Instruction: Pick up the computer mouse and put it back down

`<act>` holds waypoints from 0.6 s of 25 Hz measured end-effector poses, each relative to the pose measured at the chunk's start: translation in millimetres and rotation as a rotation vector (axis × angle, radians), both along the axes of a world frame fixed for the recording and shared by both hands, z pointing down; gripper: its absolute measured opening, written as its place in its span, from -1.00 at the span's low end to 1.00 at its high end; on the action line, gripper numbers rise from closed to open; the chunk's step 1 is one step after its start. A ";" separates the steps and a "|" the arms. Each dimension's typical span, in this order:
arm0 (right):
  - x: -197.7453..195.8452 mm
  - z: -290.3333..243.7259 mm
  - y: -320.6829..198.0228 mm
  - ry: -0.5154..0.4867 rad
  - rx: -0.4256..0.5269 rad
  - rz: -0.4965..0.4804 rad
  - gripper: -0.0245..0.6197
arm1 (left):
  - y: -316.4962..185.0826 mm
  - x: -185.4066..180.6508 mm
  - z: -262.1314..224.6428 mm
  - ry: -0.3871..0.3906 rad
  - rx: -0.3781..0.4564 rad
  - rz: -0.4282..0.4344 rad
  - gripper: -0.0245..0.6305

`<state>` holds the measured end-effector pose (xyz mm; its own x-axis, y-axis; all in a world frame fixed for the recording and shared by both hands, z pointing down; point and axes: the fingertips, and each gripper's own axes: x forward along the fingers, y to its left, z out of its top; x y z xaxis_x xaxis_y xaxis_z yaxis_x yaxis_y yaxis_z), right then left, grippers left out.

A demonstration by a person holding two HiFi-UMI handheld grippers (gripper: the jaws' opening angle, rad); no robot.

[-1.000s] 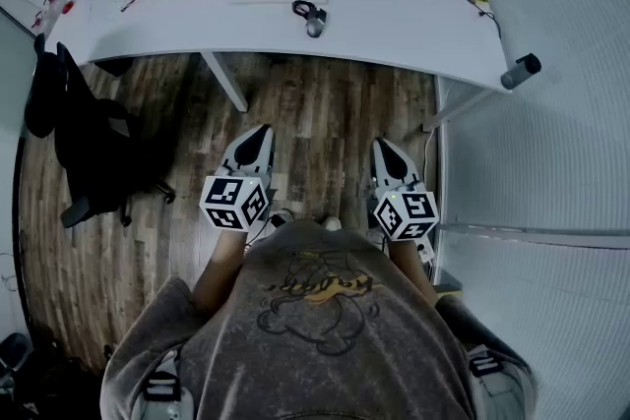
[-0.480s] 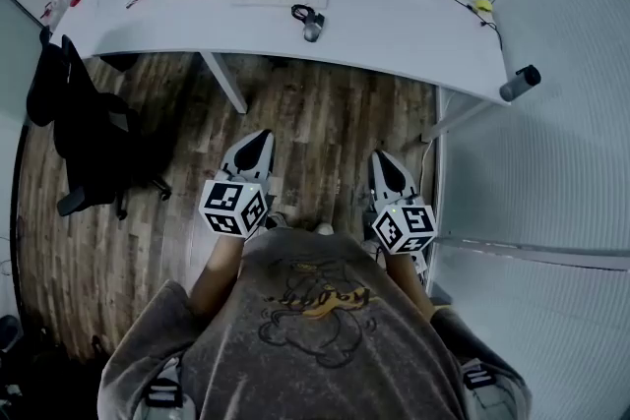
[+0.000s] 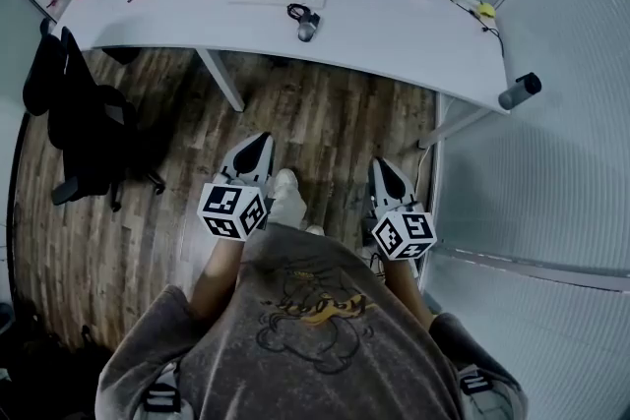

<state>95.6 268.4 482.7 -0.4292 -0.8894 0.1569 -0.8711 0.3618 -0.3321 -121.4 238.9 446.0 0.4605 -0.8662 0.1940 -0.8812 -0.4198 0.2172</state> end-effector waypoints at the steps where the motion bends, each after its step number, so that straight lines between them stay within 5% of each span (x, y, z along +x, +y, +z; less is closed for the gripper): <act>1: 1.0 0.9 -2.9 0.002 -0.002 -0.001 -0.90 | -2.6 0.1 0.6 0.003 -0.001 -0.005 -0.86; 15: 5.4 11.7 -84.9 0.042 -0.014 -0.001 -0.90 | -96.2 0.1 11.3 0.030 0.003 -0.020 -0.86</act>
